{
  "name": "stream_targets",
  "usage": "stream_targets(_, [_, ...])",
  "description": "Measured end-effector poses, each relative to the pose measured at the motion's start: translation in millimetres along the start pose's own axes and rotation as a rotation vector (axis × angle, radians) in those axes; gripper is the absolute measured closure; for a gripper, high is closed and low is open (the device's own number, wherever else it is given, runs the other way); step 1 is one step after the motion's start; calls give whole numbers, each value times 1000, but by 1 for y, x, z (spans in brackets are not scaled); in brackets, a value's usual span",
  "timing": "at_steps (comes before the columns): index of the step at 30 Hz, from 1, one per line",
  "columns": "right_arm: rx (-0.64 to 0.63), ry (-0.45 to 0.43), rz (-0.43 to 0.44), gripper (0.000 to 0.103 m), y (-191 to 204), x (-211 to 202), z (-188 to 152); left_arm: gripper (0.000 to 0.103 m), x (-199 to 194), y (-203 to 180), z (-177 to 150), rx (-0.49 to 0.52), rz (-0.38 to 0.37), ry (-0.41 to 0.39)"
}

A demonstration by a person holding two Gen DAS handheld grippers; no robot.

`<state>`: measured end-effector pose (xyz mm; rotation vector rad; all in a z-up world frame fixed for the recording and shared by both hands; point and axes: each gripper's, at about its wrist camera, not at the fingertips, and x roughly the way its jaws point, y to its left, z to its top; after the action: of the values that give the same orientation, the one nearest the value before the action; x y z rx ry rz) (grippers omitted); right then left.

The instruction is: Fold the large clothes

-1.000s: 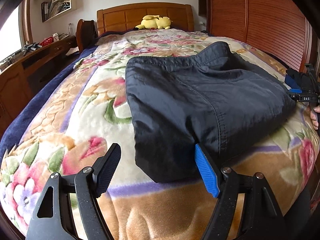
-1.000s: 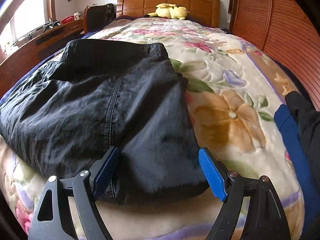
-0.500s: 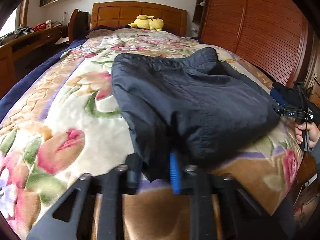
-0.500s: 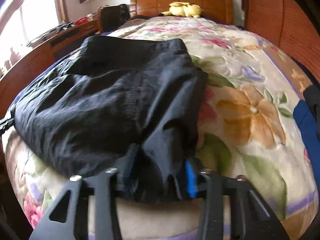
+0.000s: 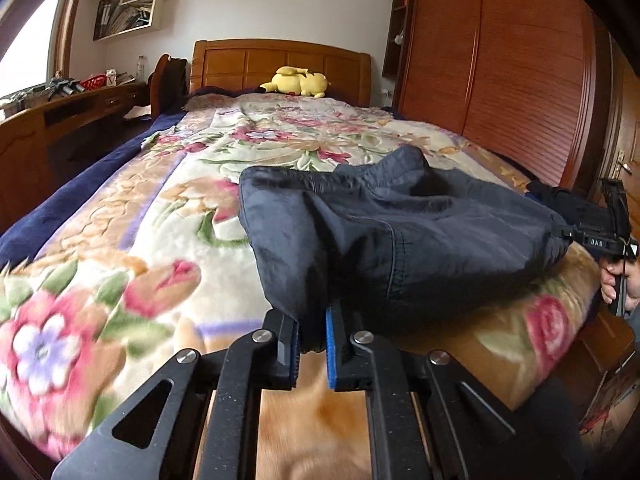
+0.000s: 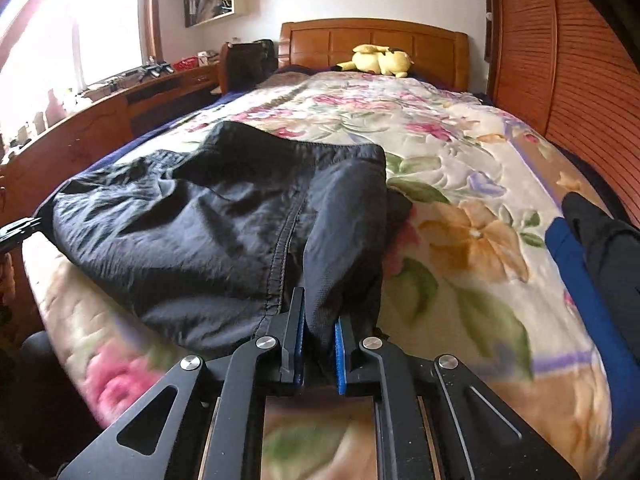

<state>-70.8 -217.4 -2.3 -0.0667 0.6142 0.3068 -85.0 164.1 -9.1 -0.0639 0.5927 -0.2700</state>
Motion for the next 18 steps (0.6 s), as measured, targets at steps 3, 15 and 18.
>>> stream_targets(3, [-17,6,12,92,7,-23,-16,93,-17,-2,-11,-10,-4,-6])
stream_targets(15, [-26,5,-35,54,-9,-45,22,59,-23,18,-6,-54,34,22])
stream_targets(18, [-47,-23,-59,46,-18,-35,47,34,-21,25,4,-60,50,12])
